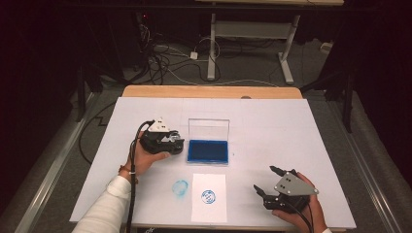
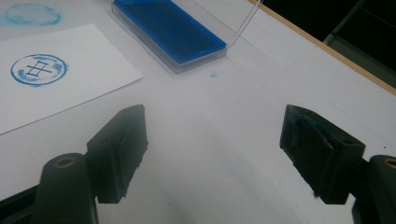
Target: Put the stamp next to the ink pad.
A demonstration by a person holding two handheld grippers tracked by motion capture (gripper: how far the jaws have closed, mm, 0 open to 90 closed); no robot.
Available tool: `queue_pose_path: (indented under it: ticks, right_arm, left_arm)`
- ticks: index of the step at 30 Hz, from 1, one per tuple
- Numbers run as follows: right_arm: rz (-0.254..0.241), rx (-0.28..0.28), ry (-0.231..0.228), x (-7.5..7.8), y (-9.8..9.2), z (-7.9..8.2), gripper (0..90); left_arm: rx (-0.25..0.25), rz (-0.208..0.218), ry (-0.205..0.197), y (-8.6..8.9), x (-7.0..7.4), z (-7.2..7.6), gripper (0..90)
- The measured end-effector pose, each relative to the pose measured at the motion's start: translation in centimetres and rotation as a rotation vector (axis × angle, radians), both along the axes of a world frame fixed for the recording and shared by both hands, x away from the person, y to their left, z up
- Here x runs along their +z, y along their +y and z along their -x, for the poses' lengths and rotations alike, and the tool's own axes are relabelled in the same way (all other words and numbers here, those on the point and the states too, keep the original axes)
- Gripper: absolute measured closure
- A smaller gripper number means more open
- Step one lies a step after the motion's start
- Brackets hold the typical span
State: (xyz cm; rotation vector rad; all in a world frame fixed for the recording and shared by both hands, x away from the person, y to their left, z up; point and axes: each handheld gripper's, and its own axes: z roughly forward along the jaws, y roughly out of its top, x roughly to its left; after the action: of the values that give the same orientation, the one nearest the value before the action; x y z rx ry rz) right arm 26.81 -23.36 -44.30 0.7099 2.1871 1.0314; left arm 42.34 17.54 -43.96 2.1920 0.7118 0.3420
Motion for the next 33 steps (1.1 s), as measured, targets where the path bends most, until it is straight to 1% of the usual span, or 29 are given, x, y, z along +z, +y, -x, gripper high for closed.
queue_pose_path:
  ticks: [2,5,8,11,13,15,18,22,24,27,29,30,33]
  right_arm:
    - [0.001,0.001,-0.001,0.0,0.0,0.0,23.5]
    - [0.001,0.003,-0.002,0.0,0.0,0.1,23.5]
    - [0.001,0.003,-0.001,0.0,0.0,0.1,23.5]
    - [0.004,0.007,0.0,0.0,0.1,0.1,23.5]
    - [0.006,0.007,-0.001,0.0,0.1,0.1,23.5]
    - [0.006,0.008,-0.002,0.1,0.1,0.1,23.5]
    - [0.006,0.008,-0.002,0.1,0.1,0.1,23.6]
    - [0.01,0.011,-0.003,0.1,0.1,0.1,23.6]
    - [0.012,0.011,-0.004,0.1,0.2,0.2,23.6]
    - [0.014,0.012,-0.005,0.1,0.2,0.2,23.7]
    - [0.014,0.012,-0.005,0.1,0.2,0.2,23.7]
    - [0.015,0.012,-0.005,0.1,0.2,0.2,23.7]
    - [0.015,0.012,-0.005,0.1,0.2,0.2,23.7]
  left_arm:
    - [0.003,-0.008,-0.002,0.1,0.0,0.0,54.0]
    - [-0.002,0.002,0.008,0.2,-0.2,0.1,54.0]
    - [-0.007,-0.018,0.007,0.1,-0.3,0.2,54.0]
    - [-0.015,-0.008,0.016,0.1,-0.4,0.2,54.0]
    - [-0.013,-0.011,0.013,0.0,-0.4,0.3,53.9]
    - [-0.02,0.002,0.015,0.0,-0.4,0.3,54.0]
    - [-0.021,0.002,0.015,-0.2,-0.5,0.3,53.9]
    - [-0.031,-0.011,0.022,-0.5,-0.7,0.4,53.9]
    - [-0.028,-0.021,0.02,-0.6,-0.8,0.4,53.9]
    - [-0.03,-0.027,0.023,-0.7,-0.9,0.4,53.8]
    - [-0.032,-0.023,0.025,-0.8,-1.0,0.4,53.8]
    - [-0.033,-0.028,0.025,-0.8,-1.1,0.4,53.8]
    - [-0.032,-0.03,0.019,-0.8,-1.0,0.5,53.4]
